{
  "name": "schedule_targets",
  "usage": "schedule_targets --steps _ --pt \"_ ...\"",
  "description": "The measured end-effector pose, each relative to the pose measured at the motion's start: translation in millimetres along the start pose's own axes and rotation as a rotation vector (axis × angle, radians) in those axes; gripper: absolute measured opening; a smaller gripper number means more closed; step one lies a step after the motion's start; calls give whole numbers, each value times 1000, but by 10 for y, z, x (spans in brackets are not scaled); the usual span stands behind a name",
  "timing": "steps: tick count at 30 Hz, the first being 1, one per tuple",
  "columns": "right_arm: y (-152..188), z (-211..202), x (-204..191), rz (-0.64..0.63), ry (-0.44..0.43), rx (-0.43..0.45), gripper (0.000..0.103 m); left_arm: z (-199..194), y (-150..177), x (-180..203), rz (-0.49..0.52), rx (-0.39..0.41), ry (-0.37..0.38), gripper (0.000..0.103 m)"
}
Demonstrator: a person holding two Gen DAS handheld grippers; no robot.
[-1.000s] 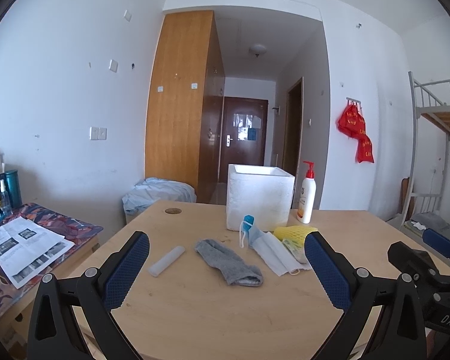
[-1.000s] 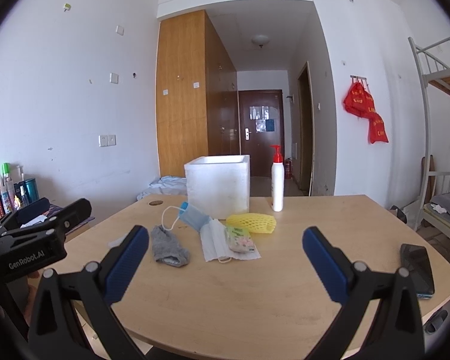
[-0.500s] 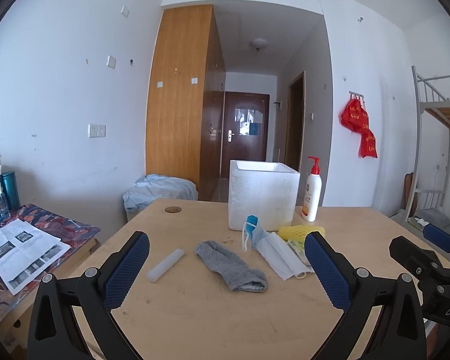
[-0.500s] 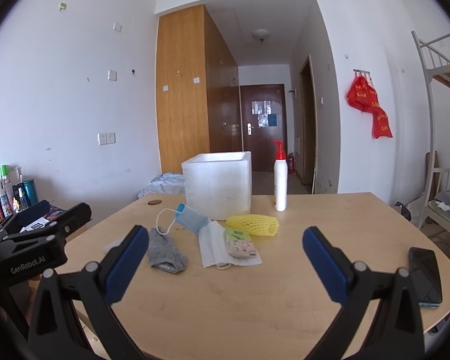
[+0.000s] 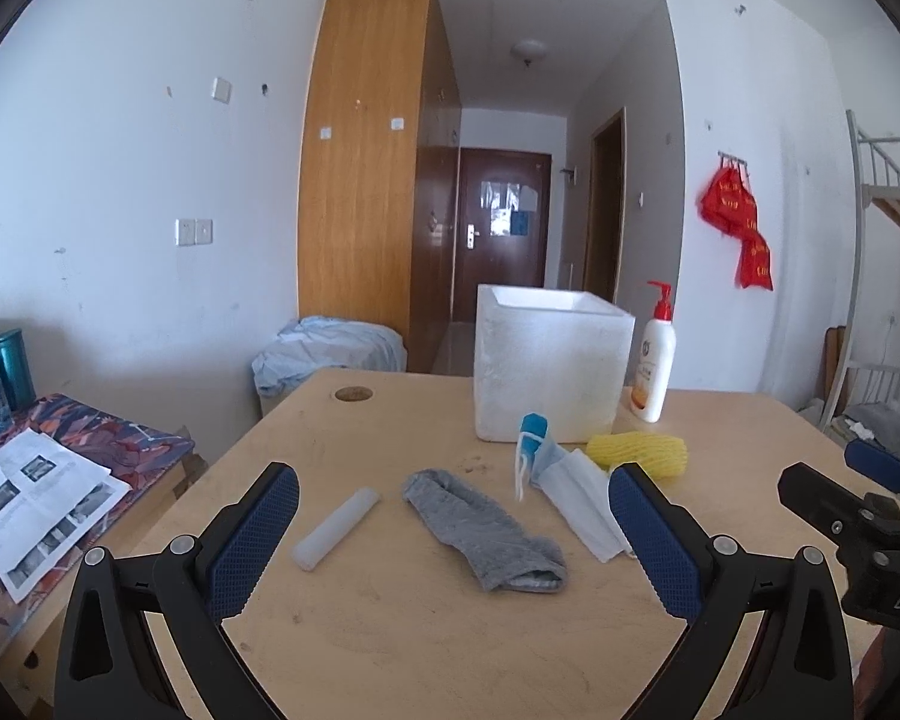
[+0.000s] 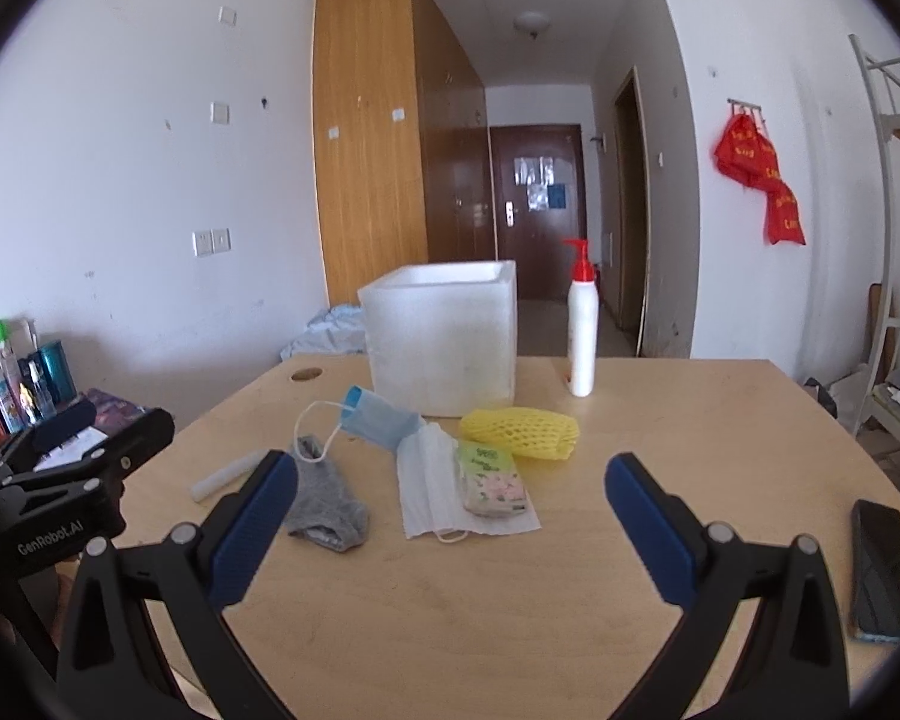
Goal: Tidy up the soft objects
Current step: 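Move the left gripper to the grey sock while the right approaches the tissue pack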
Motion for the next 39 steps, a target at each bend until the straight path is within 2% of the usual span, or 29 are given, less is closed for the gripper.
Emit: schedule_targets --steps 17,27,33,39 --pt "-144 643 14 -65 10 -146 103 692 -48 59 23 -152 27 103" --pt "-149 1085 155 -85 21 -288 103 1189 68 37 -12 -322 54 103" --pt "-64 1340 212 -81 3 -377 103 1498 178 23 -24 -432 43 103" --pt "24 1571 192 -86 -44 -463 91 1752 273 23 -33 -529 33 103"
Point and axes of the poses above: each gripper's, at about its wrist camera, not at the fingertips, and z roughly the way its jaws point, x to its right, y to its underside, the point moved 1 cm from there along z, roughly the way its jaws point, and after that the axes turned 5 degrees about y, right-handed, at the moved point
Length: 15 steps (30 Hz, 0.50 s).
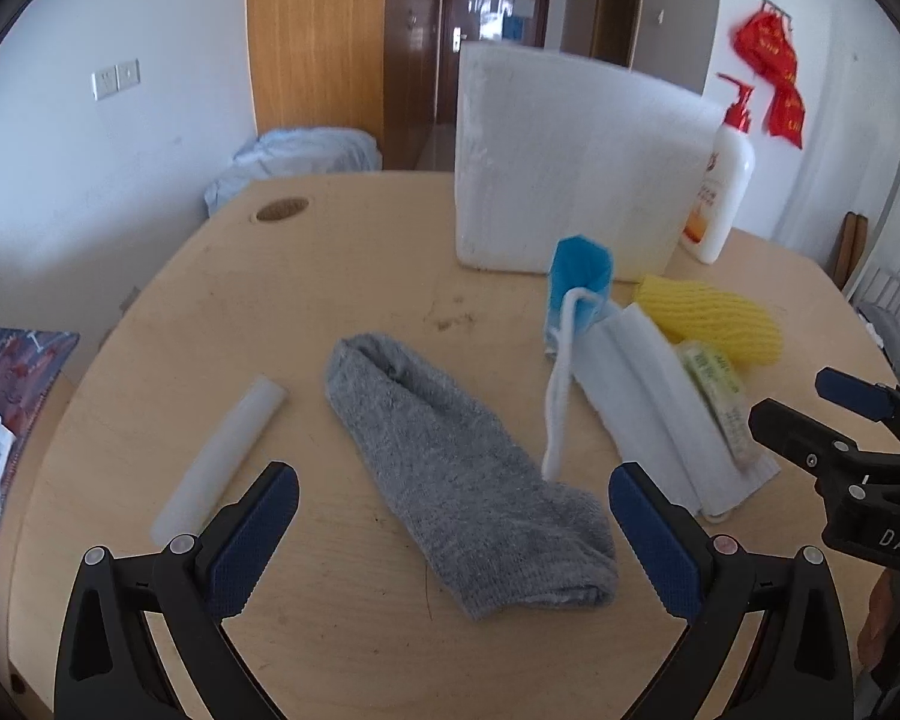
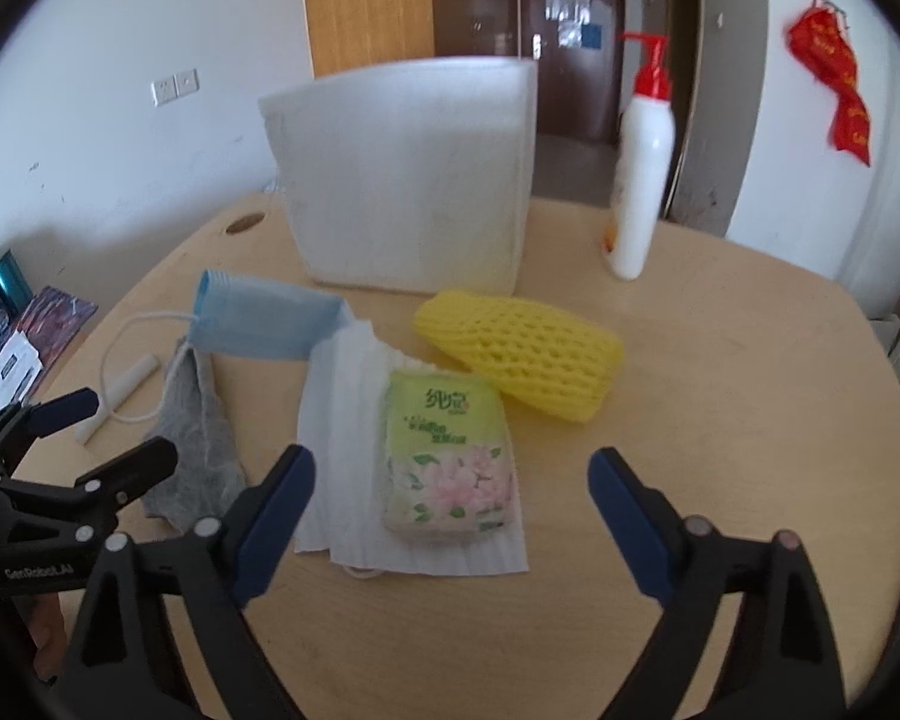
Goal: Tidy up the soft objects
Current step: 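Move the left gripper to the grey sock while the right approaches the tissue pack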
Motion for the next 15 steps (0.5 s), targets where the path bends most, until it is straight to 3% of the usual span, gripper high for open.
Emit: schedule_targets --steps 15 --pt "-30 221 26 -4 -51 -65 87 347 -47 7 -39 -121 -25 103"
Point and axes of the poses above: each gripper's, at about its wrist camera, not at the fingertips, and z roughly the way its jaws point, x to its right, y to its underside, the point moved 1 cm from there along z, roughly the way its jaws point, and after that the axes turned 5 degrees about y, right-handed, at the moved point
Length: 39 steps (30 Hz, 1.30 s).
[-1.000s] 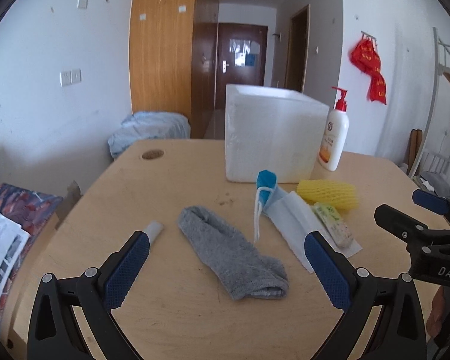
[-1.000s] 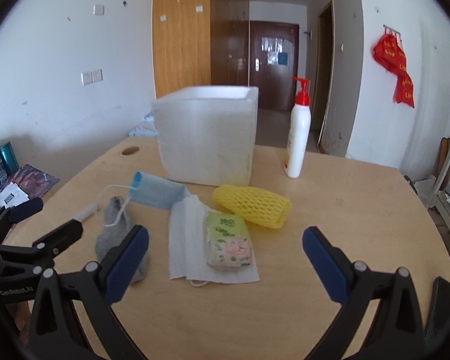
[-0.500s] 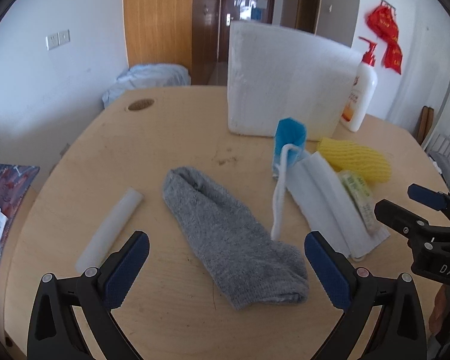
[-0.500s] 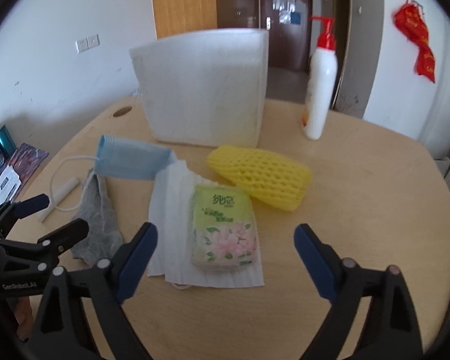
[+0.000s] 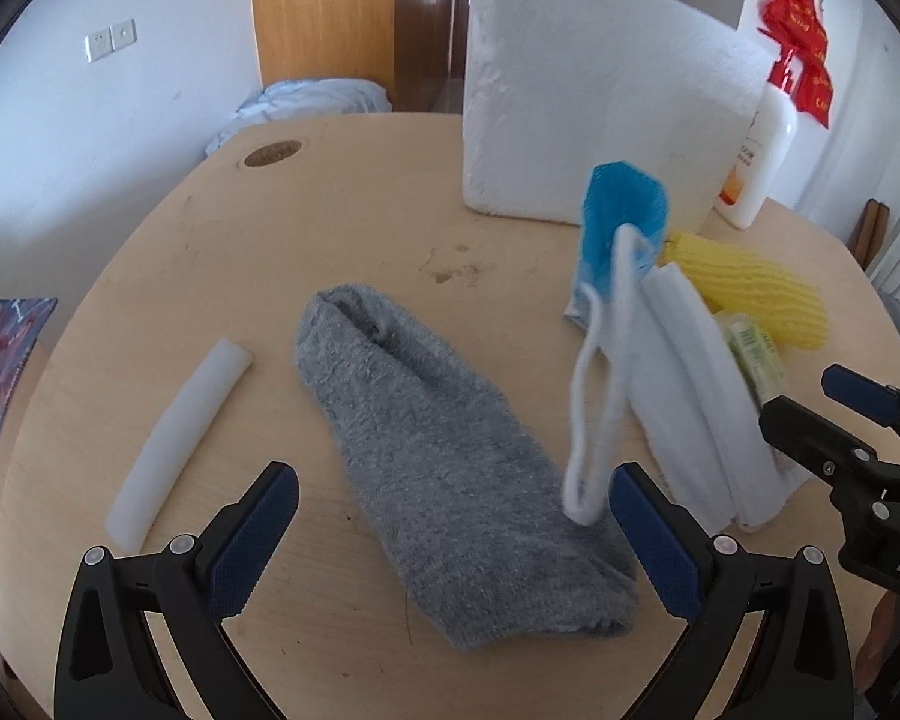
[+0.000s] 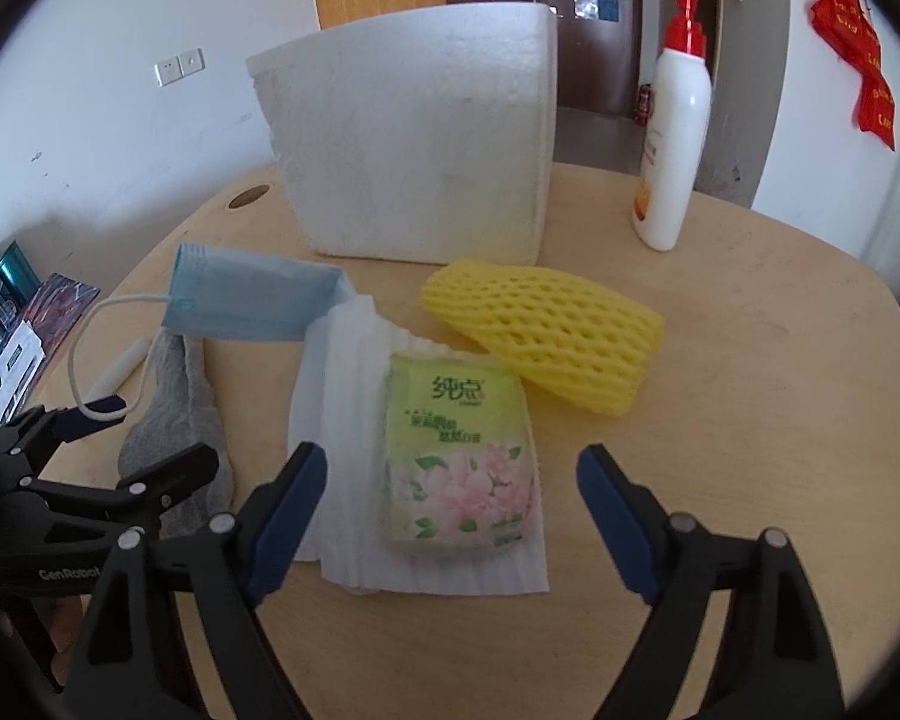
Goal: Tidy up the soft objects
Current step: 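Move the left gripper to the grey sock while the right approaches the tissue pack, then close the left gripper on the grey sock while the right grasps the tissue pack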
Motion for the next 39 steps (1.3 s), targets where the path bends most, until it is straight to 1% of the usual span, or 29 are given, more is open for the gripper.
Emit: schedule_targets --steps 2,7,8,13,16,17,18,19,20,21,22,23,24,25,26,27,28,29,30,33,37,39 --pt "-7 25 -8 0 -10 -8 84 34 -10 -22 -10 -12 -7 103" --pt "-5 52 -15 -4 -6 -16 84 109 -35 -6 0 -33 -26 101" --pt "-5 54 -17 -6 -4 -16 84 117 -38 -9 1 -36 -29 98" --pt "0 95 -8 -3 3 -27 84 142 -39 -12 4 -38 -32 89" --pt "-7 99 -11 -6 7 -27 83 115 -3 -8 10 -28 -26 78" --pt "-8 102 -5 -3 7 -27 79 109 -1 -8 11 -25 -21 70" --pt "-6 108 -3 -1 3 -32 76 98 4 10 13 -20 -16 61" --pt "-8 119 -3 3 -4 -38 71 76 17 20 14 -16 -15 57" --pt "-7 125 6 9 -10 -41 67 60 17 13 14 -11 -8 48" --pt "-6 127 4 9 -12 -43 66 44 16 15 13 -10 -5 44" --pt "-3 132 2 6 -13 -46 64 39 10 7 15 -10 -2 43" --pt "0 136 -2 5 -12 -47 62 37 6 2 18 -10 2 36" --pt "0 140 0 10 -10 -47 62 31 4 -10 16 -7 3 31" --pt "0 142 -5 7 -4 -48 62 28 2 -16 17 -6 6 29" --pt "3 143 -16 0 0 -48 61 23 7 -16 19 -7 14 22" --pt "6 140 -22 0 -1 -47 60 22 9 -32 12 -7 24 19" --pt "7 140 -23 2 -5 -48 55 22 9 -43 7 -7 30 18" --pt "11 138 -26 0 -14 -50 47 25 10 -48 6 -7 35 16" --pt "13 131 -20 7 -23 -50 43 22 10 -61 2 -7 43 15" --pt "21 107 -6 11 -27 -43 40 15 25 -67 -2 -5 55 12" --pt "20 57 33 38 -52 -25 30 -19 25 -84 -5 11 76 11" --pt "14 10 45 46 -58 -10 27 -62 35 -81 -7 21 84 11"
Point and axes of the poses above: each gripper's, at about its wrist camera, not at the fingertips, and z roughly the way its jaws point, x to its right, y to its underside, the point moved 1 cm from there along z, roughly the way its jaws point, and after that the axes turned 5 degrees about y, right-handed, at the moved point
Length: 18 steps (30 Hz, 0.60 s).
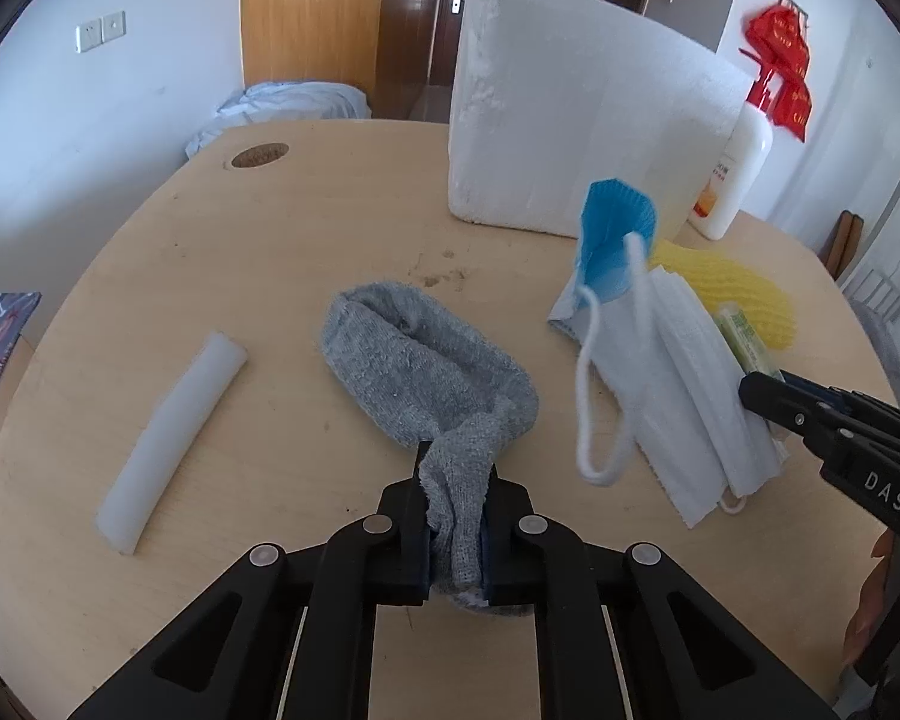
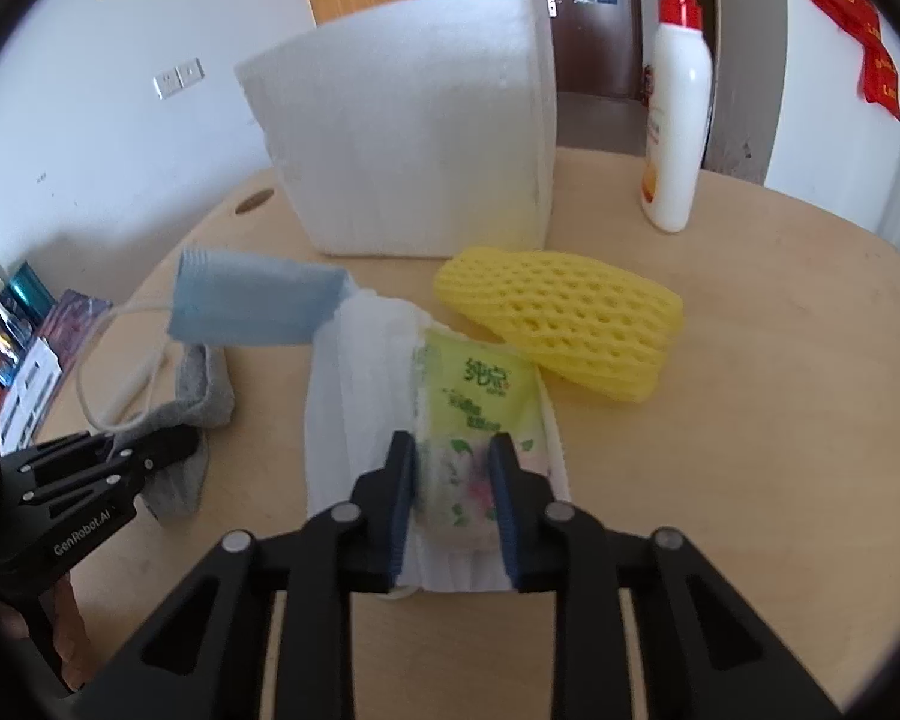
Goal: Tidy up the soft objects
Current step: 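Close the left gripper on the grey sock while the right grasps the tissue pack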
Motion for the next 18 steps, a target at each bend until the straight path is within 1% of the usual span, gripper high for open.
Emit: schedule_targets --steps 1,4,8,13,16,18 --pt "-2 -21 3 0 -5 6 25 -20 4 -6 -3 5 9 11" --pt "19 -58 12 15 -32 9 25 -76 21 0 4 17 23 11" --pt "38 -28 59 49 -51 -9 25 -111 20 32 15 27 17 11" --pt "42 -64 72 33 11 14 25 -134 23 4 11 36 15 11" --pt "43 -39 77 35 -16 1 25 -145 29 20 21 38 17 11" --pt "47 -49 78 34 -9 8 12 -157 36 25 20 40 29 10"
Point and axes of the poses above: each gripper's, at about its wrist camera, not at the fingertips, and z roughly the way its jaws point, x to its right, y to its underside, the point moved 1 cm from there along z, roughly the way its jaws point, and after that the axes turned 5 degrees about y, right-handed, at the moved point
